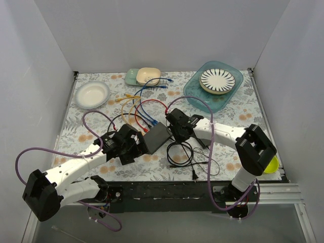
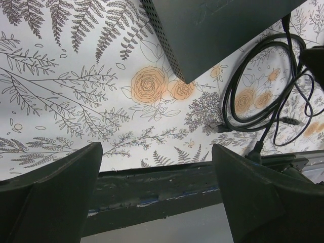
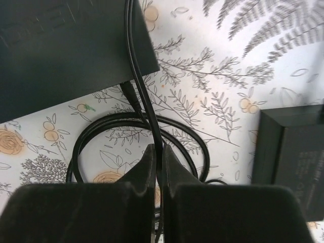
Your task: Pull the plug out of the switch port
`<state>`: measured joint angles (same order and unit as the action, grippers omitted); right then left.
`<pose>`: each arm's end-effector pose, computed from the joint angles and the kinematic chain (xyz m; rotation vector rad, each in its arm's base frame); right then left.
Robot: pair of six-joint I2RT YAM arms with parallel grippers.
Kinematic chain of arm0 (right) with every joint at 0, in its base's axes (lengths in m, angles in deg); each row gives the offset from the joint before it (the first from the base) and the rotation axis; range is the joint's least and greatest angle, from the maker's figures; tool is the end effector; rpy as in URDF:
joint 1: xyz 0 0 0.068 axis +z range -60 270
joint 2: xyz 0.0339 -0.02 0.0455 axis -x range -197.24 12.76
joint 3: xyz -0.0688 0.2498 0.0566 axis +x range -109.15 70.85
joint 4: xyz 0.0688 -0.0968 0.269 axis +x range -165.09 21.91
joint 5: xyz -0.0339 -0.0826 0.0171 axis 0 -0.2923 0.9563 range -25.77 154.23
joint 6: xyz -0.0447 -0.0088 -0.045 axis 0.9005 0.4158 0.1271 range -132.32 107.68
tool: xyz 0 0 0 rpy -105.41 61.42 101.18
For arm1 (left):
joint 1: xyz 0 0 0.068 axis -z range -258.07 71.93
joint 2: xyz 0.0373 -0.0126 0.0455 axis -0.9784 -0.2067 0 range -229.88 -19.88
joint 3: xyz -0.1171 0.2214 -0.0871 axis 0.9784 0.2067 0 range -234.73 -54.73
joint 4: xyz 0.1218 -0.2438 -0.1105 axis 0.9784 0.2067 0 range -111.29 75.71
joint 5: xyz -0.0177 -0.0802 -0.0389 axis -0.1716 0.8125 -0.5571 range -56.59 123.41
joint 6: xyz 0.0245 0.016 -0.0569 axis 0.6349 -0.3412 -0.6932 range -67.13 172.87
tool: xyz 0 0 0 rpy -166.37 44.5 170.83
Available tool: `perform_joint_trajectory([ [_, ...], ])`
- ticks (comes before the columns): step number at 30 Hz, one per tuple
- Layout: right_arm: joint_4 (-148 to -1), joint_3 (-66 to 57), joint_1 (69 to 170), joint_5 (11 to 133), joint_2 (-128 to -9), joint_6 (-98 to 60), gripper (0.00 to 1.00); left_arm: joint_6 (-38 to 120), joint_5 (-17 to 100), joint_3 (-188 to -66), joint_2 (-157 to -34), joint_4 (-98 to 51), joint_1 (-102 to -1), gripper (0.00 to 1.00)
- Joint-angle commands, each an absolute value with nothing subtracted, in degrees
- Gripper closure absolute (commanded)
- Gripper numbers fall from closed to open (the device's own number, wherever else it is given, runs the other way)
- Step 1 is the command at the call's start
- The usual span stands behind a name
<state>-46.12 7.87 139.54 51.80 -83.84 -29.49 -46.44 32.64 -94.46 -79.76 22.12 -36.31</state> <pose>0.2495 0.2760 0.1545 -0.6643 2.5389 0.1133 0.1717 -0.1524 0.1844 -1.4035 2.5464 -0.6373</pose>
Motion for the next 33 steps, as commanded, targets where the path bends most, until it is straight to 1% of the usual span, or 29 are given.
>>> perform_joint_trajectory([
  [1, -46.1, 5.6, 139.7, 46.0, -75.7, -31.4, 0.99, -46.9, 33.3, -92.8, -77.6, 21.7, -36.1, 0.11],
  [6, -39.4, 6.0, 139.2, 39.1, -70.0, -33.4, 0.99, -47.3, 36.0, -91.4, -78.2, 17.1, -36.1, 0.10],
  [8, -35.5, 7.4, 136.3, 37.3, -67.1, -35.1, 0.99, -47.7, 36.1, -91.7, -80.1, 16.2, -36.1, 0.11],
  [9, -35.0, 8.4, 134.5, 37.7, -65.8, -35.8, 0.99, -48.0, 36.1, -91.9, -80.9, 15.9, -36.1, 0.11],
  [10, -34.9, 9.7, 129.6, 38.6, -62.9, -36.4, 0.99, -48.2, 36.2, -92.1, -81.4, 15.6, -36.1, 0.10],
  [12, -37.2, 14.4, 123.6, 42.3, -59.9, -36.1, 0.99, -48.5, 36.6, -92.2, -82.7, 14.7, -36.1, 0.10],
  [13, -38.1, 15.8, 117.9, 43.5, -57.2, -35.4, 0.99, -48.1, 37.4, -92.1, -82.8, 13.9, -36.0, 0.09],
  [16, -40.9, 18.9, 110.4, 44.5, -54.6, -34.6, 0.99, -47.9, 37.5, -91.9, -81.5, 11.1, -35.9, 0.09],
  [20, -42.3, 19.2, 106.6, 45.1, -56.3, -34.0, 0.99, -48.0, 36.9, -91.8, -79.7, 10.7, -35.9, 0.09],
  [22, -41.4, 18.0, 105.6, 48.5, -59.2, -32.9, 0.98, -47.9, 37.1, -92.2, -79.6, 11.4, -35.9, 0.09],
  [23, -40.2, 17.1, 105.4, 49.3, -60.3, -33.1, 0.82, -47.8, 37.0, -92.3, -79.7, 11.8, -35.8, 0.10],
  [24, -39.9, 16.7, 105.5, 50.3, -61.0, -33.1, 0.56, -47.9, 36.8, -92.4, -79.7, 12.3, -35.9, 0.10],
  [25, -40.0, 16.5, 105.6, 51.1, -60.5, -33.0, 0.47, -48.1, 36.7, -92.8, -79.6, 13.3, -35.9, 0.09],
  [26, -40.7, 16.5, 105.7, 52.1, -59.3, -32.6, 0.40, -48.3, 36.1, -92.9, -79.3, 13.8, -35.9, 0.09],
  [27, -41.8, 16.6, 106.3, 53.1, -56.0, -32.6, 0.29, -48.5, 35.7, -92.9, -78.3, 14.1, -35.9, 0.09],
  [29, -44.1, 15.8, 112.1, 50.4, -52.7, -32.8, 0.15, -49.1, 35.3, -92.5, -77.3, 14.5, -35.9, 0.10],
  [30, -43.9, 14.8, 114.8, 46.2, -51.5, -33.2, 0.10, -49.3, 34.9, -92.3, -76.7, 14.4, -35.9, 0.10],
  [31, -43.5, 13.9, 119.8, 44.8, -51.6, -33.6, 0.09, -49.4, 34.8, -91.9, -75.9, 14.0, -35.9, 0.10],
  [33, -43.0, 11.7, 124.9, 44.4, -53.2, -35.2, 0.08, -49.8, 35.0, -91.6, -75.6, 13.7, -35.8, 0.11],
])
